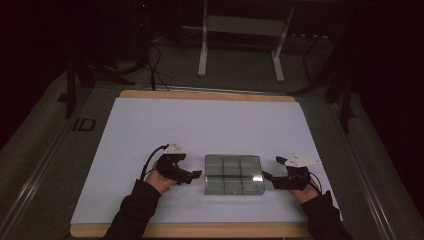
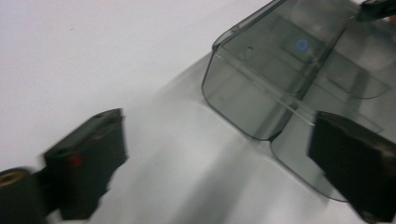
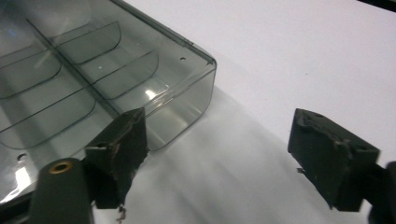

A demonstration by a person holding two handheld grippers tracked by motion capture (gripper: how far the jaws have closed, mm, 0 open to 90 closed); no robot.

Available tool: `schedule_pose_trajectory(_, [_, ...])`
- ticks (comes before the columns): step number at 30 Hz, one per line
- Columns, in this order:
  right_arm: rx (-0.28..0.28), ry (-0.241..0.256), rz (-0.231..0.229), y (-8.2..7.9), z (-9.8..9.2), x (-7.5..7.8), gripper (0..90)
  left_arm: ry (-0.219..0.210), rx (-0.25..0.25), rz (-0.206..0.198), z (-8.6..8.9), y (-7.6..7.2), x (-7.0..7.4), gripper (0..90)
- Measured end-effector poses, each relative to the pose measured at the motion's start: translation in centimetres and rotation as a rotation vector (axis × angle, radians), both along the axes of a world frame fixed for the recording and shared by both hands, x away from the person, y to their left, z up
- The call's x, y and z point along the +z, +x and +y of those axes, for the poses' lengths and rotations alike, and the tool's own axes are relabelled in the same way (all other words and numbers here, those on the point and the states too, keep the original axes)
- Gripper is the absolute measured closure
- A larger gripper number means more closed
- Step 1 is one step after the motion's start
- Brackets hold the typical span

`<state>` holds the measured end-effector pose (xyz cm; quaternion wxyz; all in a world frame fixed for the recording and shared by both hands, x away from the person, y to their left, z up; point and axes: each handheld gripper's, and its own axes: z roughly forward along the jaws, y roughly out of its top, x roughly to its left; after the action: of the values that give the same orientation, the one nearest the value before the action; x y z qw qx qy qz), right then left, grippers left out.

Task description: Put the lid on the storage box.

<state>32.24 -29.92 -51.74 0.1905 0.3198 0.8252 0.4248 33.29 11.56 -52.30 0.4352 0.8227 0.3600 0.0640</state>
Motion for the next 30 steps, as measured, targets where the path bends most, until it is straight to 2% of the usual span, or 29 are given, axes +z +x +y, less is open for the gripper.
schedule_pose_trajectory(2, [-0.015,0.004,-0.011,0.0,-0.1,0.0,15.9,0.002,0.005,-0.008,0.0,-0.1,-0.1,1.8])
schedule_pose_trajectory(4, [-0.038,0.014,-0.042,0.0,-0.3,0.0,16.0,-0.011,0.009,-0.019,0.1,-0.1,-0.1,1.8])
schedule_pose_trajectory(7, [-0.054,0.012,-0.040,0.1,-0.6,0.0,15.2,-0.027,0.013,-0.046,0.4,-0.2,-0.1,1.8])
schedule_pose_trajectory(9, [-0.065,0.021,-0.033,0.2,-0.8,-0.1,15.3,-0.034,0.011,-0.050,0.4,-0.3,-0.2,1.9])
schedule_pose_trajectory(12, [-0.086,0.019,-0.031,0.3,-1.1,-0.3,15.5,-0.016,0.012,-0.059,0.4,-0.4,-0.4,1.8])
schedule_pose_trajectory(18, [-0.120,-0.007,-0.031,0.4,-1.6,-0.7,15.8,-0.015,0.026,-0.066,0.9,-0.3,-0.6,2.0])
schedule_pose_trajectory(30, [-0.149,-0.010,-0.025,0.2,-2.4,-1.2,15.9,-0.001,0.028,-0.070,1.2,-0.5,-1.0,2.0])
